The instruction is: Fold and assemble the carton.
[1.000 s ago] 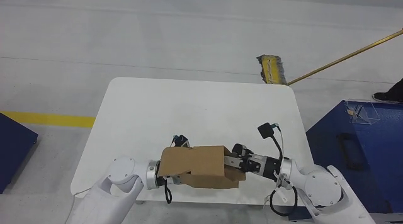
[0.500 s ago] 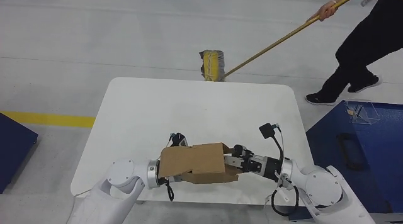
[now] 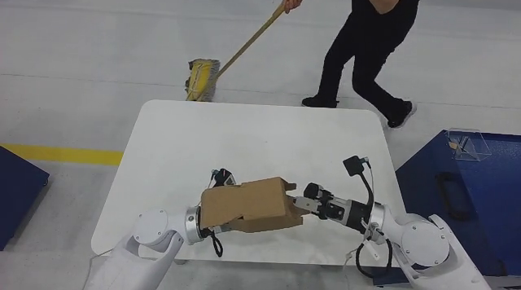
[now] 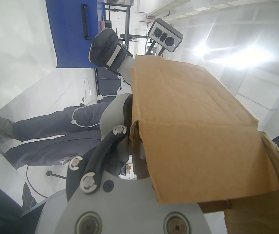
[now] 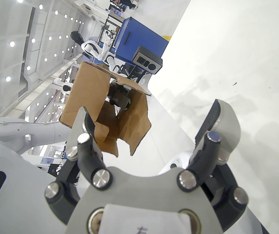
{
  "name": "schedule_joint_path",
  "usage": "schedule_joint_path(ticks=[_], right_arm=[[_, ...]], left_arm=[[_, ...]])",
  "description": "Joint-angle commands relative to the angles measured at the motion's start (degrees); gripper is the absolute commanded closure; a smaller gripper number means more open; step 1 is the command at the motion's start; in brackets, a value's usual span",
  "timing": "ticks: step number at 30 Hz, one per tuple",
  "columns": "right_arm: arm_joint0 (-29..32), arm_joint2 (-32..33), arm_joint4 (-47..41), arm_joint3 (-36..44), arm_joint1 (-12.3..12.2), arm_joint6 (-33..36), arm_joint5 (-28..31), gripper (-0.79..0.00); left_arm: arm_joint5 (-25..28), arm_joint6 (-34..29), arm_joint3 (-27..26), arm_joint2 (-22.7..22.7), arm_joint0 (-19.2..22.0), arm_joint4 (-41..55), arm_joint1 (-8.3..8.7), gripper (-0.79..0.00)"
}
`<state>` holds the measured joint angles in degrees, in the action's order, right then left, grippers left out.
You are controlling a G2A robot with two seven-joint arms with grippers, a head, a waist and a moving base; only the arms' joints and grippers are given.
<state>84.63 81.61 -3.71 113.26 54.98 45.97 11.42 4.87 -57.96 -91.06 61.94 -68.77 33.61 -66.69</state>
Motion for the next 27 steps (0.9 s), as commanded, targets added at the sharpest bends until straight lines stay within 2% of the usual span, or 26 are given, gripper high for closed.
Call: schedule_joint_path(ticks=[1, 12, 27], right_arm=[[0.09, 0.01, -0.23, 0.02, 0.0, 0.09, -0.07, -0.785], [-2.27, -5.11, 2.45, -0.81, 0.56, -0.46, -1.58, -0.785], [-3.07, -5.51, 2.24, -1.4, 0.69, -0.46, -1.87, -0.785]], left_arm=[[-0.05, -0.1, 0.02, 0.01, -0.09, -0.05, 0.02, 0.0], [-0.14, -0.53, 0.65, -1.72, 0.67, -0.9, -0.25, 0.0], [-2.48, -3.61, 2.08, -1.75, 1.59, 2.17, -0.27, 0.0]])
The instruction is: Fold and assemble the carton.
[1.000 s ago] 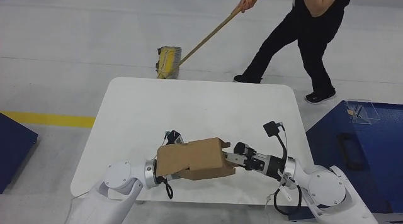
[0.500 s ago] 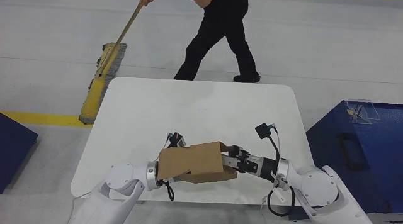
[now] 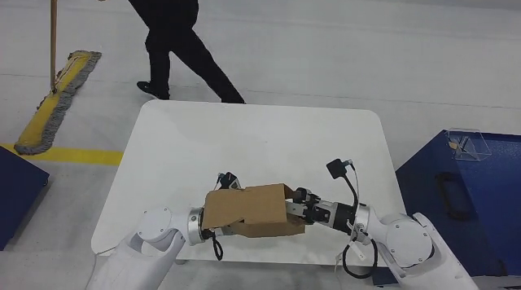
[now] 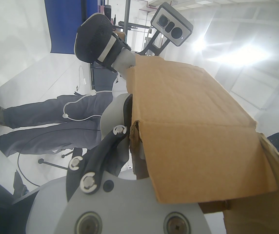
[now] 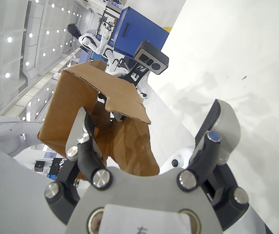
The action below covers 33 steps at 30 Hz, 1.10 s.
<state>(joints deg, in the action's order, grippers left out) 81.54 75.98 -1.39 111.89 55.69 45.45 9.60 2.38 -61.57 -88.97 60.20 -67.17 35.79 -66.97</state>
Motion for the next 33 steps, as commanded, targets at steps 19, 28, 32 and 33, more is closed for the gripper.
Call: schedule_joint_path(ticks=[19, 28, 32, 33], right_arm=[[7.1, 10.23, 2.1, 4.04, -1.58, 5.61, 3.73, -0.785], [4.46, 3.43, 9.58, 2.38, -0.71, -1.92, 1.1, -0.785], [3.44, 1.0, 11.23, 1.86, -0.42, -2.7, 0.61, -0.785], [3.29, 0.54, 11.45, 1.81, -0.36, -2.93, 0.55, -0.785]], left_arm=[[2.94, 7.05, -0.86, 1.9, -2.01, 0.88, -0.1, 0.0], [4.45, 7.53, -1.19, 1.22, -2.63, -0.72, -0.22, 0.0], [4.66, 7.76, -1.45, 1.13, -2.99, -1.21, -0.23, 0.0], [4.69, 7.77, -1.45, 1.1, -3.06, -1.27, -0.24, 0.0]])
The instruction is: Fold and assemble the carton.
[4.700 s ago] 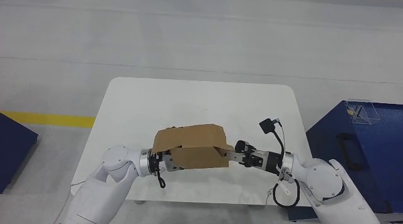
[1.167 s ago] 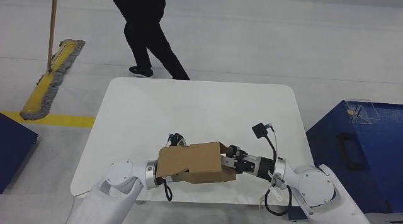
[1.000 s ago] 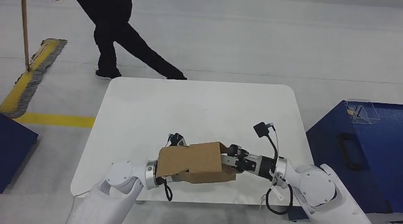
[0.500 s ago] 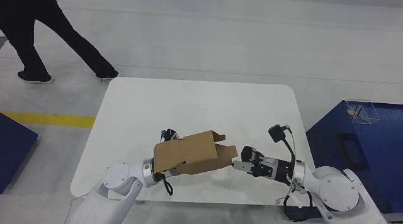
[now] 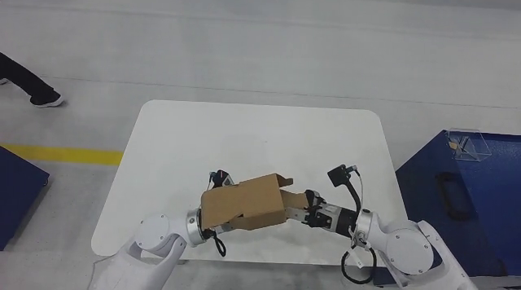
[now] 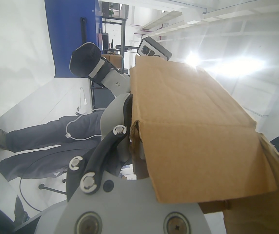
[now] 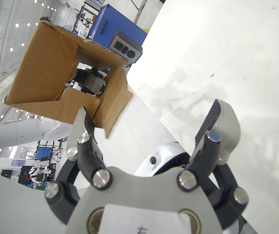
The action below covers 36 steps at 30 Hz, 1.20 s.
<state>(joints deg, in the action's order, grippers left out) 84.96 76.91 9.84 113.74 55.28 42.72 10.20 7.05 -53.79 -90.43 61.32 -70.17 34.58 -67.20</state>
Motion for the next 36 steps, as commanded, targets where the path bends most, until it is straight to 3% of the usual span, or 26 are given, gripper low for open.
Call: schedule_joint_path(ticks=[1, 8, 15, 26, 36], right_arm=[[-0.3, -0.76, 0.66, -0.06, 0.1, -0.41, -0.11, -0.785], [-0.54, -1.71, 1.32, 0.01, 0.29, -1.45, -0.23, -0.785], [0.21, 1.39, 1.05, 0.32, 0.17, -4.17, -0.91, -0.785], [-0.99, 1.24, 10.34, 2.08, 0.81, -14.79, -6.48, -0.785], [-3.79, -3.56, 22.72, 1.57, 1.69, -18.44, -13.11, -0.785]], left_arm=[[0.1, 0.02, 0.03, -0.08, -0.11, -0.11, -0.02, 0.0], [0.64, 0.49, 0.36, -0.47, -0.15, -0.05, -0.19, 0.0], [1.59, 3.03, 0.47, -0.15, -0.41, -0.49, -0.33, 0.0], [2.84, 5.65, -0.71, -0.46, -1.21, -3.52, -0.46, 0.0], [3.38, 6.41, -2.41, -1.0, -2.17, -5.89, -0.5, 0.0]])
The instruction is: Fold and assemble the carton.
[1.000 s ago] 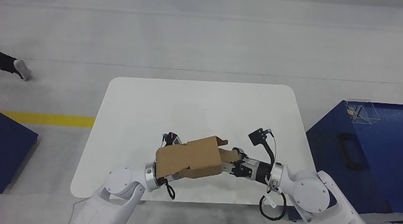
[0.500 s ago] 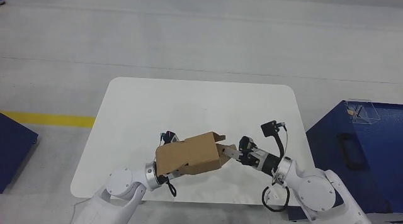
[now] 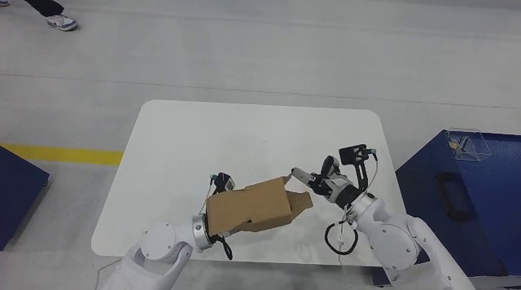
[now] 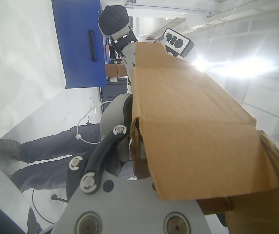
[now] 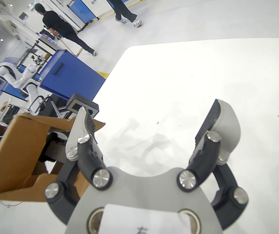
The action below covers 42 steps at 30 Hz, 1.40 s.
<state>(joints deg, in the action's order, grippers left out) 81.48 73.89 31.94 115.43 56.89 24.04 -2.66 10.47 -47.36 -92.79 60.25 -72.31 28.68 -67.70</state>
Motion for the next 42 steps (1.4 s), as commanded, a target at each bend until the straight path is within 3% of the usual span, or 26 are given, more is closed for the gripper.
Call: schedule_joint_path(ticks=[1, 7, 17, 34, 42], right_arm=[[-0.61, -1.09, 1.36, -0.22, 0.17, 0.35, -0.39, -0.785], [-1.49, -2.54, 2.31, -0.43, 0.64, 0.42, -0.57, -0.785], [-1.69, 0.68, 1.88, -0.57, 0.83, 0.13, -0.71, -0.785], [-2.66, -5.61, 10.74, 2.2, 1.89, 4.46, -3.58, -0.785], [-3.03, -4.72, 11.11, 3.17, 2.24, 4.79, -4.49, -0.785]], left_arm=[[-0.07, -0.04, -0.1, 0.18, -0.05, 0.05, 0.02, 0.0], [-0.54, -0.03, 0.17, 0.36, 0.1, 0.38, -0.02, 0.0], [-0.51, -1.82, 0.13, -0.11, 0.55, 0.15, -0.11, 0.0], [-4.34, 2.93, 1.82, 0.58, 1.67, 3.51, -0.62, 0.0], [-4.44, 2.39, 2.29, 0.86, 1.76, 3.53, -0.67, 0.0]])
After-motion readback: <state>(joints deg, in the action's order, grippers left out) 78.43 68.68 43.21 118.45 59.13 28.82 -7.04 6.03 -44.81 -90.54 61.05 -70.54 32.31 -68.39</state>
